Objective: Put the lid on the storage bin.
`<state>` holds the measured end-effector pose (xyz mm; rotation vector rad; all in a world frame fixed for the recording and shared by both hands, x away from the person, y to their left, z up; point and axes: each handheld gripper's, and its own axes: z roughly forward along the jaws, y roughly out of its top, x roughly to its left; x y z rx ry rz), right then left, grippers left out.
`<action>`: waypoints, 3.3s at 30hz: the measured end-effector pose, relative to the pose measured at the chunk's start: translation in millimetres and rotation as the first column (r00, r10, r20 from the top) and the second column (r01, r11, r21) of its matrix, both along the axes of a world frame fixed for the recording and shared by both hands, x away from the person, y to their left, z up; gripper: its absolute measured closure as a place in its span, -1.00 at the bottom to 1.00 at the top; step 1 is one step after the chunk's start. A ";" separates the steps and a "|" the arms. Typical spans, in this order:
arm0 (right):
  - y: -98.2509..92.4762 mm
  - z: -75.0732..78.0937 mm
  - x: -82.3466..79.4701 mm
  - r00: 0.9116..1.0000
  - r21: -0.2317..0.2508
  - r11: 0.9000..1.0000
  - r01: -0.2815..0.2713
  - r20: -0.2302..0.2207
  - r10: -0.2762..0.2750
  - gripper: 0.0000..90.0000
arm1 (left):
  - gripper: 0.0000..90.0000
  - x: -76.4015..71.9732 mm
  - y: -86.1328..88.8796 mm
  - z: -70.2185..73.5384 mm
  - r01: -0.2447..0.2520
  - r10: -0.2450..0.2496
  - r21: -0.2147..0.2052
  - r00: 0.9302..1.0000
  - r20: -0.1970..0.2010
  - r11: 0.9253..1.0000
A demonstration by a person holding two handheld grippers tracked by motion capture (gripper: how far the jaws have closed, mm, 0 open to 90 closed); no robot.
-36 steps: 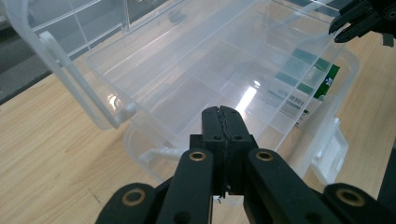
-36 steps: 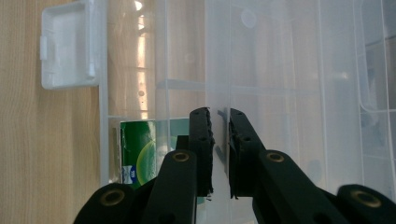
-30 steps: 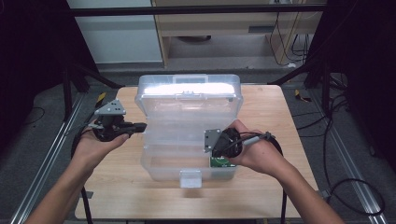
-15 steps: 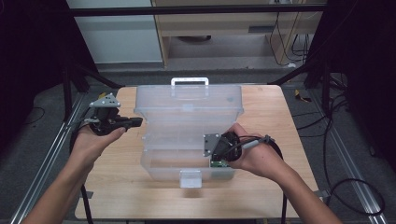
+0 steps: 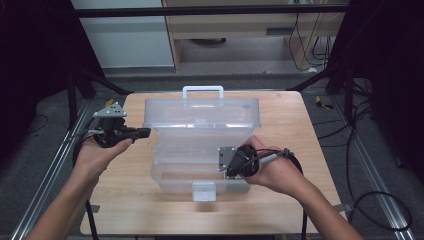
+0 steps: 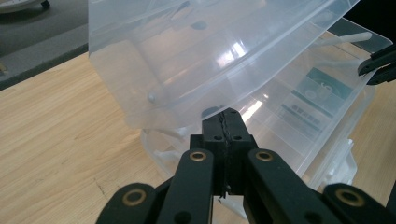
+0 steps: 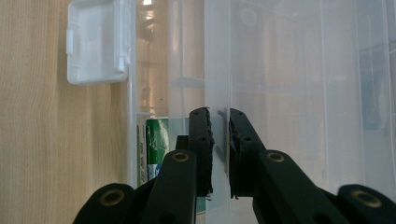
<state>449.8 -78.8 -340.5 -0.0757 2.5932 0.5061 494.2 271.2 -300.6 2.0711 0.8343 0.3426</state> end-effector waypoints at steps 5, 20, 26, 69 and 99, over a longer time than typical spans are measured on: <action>-2.6 -2.3 -1.1 1.000 0.032 0.999 0.016 -0.006 -0.015 0.78 | 1.00 -0.8 -0.8 -2.5 0.007 -0.007 0.004 1.000 -0.005 1.000; -38.0 -0.4 -20.0 0.988 0.221 0.964 0.151 -0.020 -0.150 0.34 | 1.00 -8.1 -0.2 -8.9 0.015 -0.015 0.006 1.000 -0.010 1.000; -54.8 -0.4 -30.3 0.975 0.276 0.937 0.214 -0.002 -0.222 0.08 | 1.00 -13.2 -0.1 -13.9 0.019 -0.019 0.011 1.000 -0.006 1.000; -114.1 -33.6 -40.9 0.878 0.325 0.827 0.459 -0.024 -0.478 -0.51 | 1.00 -33.0 3.7 -56.4 0.017 -0.017 0.050 1.000 0.000 0.999; -128.1 -48.8 -40.5 0.853 0.317 0.803 0.505 -0.040 -0.520 -0.53 | 1.00 -37.8 8.0 -83.1 0.044 -0.042 0.077 0.999 -0.024 0.996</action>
